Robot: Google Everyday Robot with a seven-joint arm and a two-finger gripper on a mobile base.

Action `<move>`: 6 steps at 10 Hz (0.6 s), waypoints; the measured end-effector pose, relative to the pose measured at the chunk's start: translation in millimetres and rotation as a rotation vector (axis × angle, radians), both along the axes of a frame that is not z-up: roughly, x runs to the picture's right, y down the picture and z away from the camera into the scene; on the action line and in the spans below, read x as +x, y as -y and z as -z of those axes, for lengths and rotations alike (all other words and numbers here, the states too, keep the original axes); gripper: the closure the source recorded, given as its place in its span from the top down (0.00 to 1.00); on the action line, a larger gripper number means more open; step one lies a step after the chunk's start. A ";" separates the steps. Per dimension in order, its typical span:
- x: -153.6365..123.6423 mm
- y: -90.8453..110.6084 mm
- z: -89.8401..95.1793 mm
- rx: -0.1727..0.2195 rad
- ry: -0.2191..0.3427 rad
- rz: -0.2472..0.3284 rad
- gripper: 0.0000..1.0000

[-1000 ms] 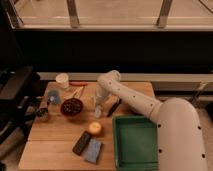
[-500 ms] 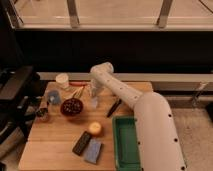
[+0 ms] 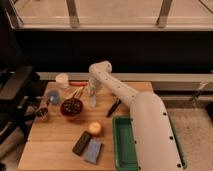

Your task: Wipe table surface with towel

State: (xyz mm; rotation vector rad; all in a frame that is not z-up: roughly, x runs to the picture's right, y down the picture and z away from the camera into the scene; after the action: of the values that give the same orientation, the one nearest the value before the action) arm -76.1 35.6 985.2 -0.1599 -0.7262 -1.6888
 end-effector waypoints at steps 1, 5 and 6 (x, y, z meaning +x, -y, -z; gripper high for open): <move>-4.4 -9.3 11.1 -0.009 0.003 0.012 0.00; 9.6 -20.2 22.1 -0.033 -0.073 0.031 0.00; 21.8 -18.5 22.9 -0.032 -0.111 0.035 0.00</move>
State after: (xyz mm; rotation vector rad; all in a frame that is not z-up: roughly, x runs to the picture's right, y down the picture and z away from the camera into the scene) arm -54.3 54.0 962.3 -0.2878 -0.6706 -1.6878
